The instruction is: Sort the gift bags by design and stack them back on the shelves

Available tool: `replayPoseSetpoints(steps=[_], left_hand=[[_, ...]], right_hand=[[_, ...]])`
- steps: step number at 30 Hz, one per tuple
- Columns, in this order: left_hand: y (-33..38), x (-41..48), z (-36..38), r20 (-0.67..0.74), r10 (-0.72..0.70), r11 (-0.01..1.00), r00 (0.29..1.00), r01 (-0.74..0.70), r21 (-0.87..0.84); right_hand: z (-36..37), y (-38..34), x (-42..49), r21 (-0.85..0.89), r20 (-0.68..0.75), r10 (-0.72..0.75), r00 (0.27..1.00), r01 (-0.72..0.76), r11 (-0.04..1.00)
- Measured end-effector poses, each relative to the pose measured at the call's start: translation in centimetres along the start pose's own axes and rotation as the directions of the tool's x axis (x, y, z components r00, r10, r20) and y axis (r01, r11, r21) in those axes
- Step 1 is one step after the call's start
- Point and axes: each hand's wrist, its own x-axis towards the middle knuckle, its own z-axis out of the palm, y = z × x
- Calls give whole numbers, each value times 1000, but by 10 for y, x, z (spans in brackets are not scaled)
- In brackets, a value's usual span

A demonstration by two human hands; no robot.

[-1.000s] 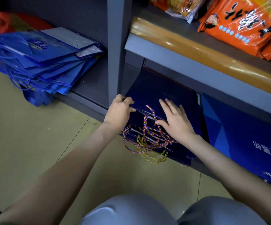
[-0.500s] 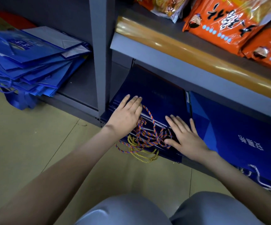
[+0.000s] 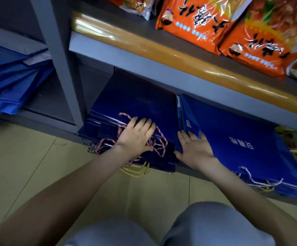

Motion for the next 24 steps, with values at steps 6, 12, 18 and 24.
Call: replayPoseSetpoints(steps=[6, 12, 18, 24], left_hand=[[-18, 5, 14, -69, 48, 988, 996, -37, 152], [-26, 8, 5, -266, 130, 990, 955, -109, 90], [-41, -7, -31, -443, 107, 993, 890, -117, 5], [-18, -38, -16, -462, 103, 995, 881, -85, 60]], right_hand=[[3, 5, -4, 135, -126, -23, 992, 40, 990], [-19, 1, -8, 687, -135, -13, 991, 103, 719], [-7, 4, -8, 995, -72, 45, 996, 68, 76], [11, 28, -18, 476, -102, -133, 986, -69, -877]])
